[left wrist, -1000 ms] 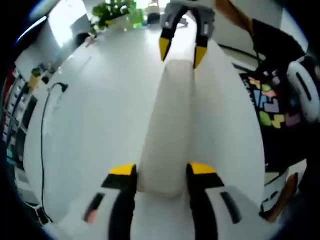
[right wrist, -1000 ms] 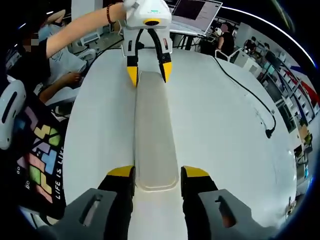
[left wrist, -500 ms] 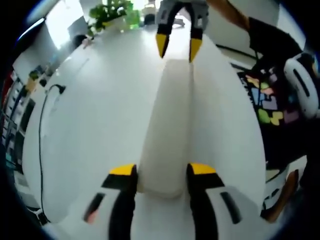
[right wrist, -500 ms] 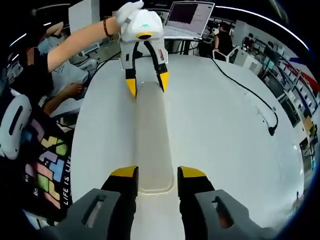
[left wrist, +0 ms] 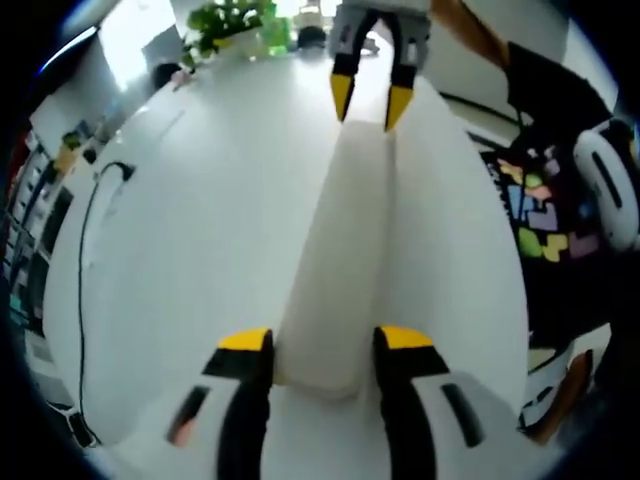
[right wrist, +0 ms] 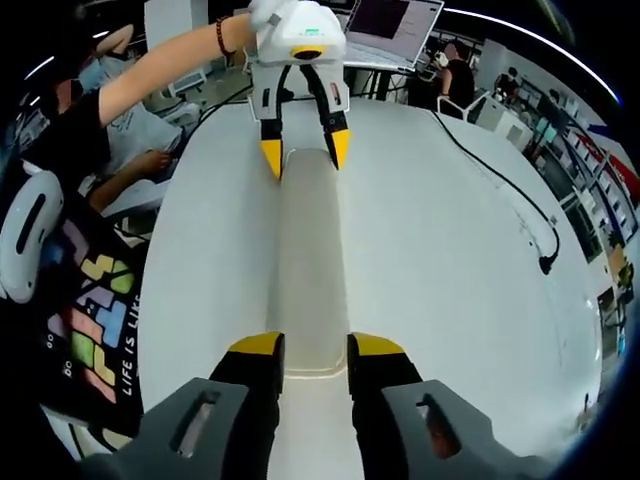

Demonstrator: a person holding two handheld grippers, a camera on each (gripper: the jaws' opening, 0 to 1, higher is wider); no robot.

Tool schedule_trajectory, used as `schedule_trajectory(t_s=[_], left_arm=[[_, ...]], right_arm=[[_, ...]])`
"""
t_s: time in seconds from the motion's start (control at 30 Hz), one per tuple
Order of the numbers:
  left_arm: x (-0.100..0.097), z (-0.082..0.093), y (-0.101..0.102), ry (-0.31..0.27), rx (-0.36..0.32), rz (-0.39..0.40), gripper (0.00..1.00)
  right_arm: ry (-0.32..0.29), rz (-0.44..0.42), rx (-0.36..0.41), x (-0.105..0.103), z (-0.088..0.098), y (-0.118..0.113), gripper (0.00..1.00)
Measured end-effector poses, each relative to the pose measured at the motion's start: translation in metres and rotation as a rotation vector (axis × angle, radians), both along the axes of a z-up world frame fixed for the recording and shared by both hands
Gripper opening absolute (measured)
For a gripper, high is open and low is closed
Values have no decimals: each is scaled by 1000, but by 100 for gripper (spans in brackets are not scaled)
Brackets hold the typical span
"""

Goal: Arrange the utensils inside the cutlery case until each visible utensil rests in its matching compartment.

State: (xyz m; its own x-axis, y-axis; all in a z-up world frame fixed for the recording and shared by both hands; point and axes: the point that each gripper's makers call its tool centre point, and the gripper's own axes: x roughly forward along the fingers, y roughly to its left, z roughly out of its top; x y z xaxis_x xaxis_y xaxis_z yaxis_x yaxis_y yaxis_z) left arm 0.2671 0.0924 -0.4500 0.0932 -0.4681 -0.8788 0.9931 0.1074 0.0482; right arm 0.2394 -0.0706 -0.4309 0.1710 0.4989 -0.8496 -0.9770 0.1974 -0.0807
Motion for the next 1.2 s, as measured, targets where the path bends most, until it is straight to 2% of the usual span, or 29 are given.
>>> schedule_trajectory(t_s=[0.27,0.53,0.7,0.93,1.2], left_arm=[[0,0,-3,2,0,10,43],[0,-2,-3,7,6,15,44],[0,-3,-4,12,8,21,44],[0,-5,-4,15,12,23,45],[0,-10,-6,22,19,15,47]], right_arm=[[30,21,-51,-8,-4,-1,18],[117,-42,-132,-10,-7,-3,13],[122,-75,-202,-3,-8,-4,6],[103,-18,-307,-7,-9,-3,4],[97,-9,-353,-9,-10,-4,0]])
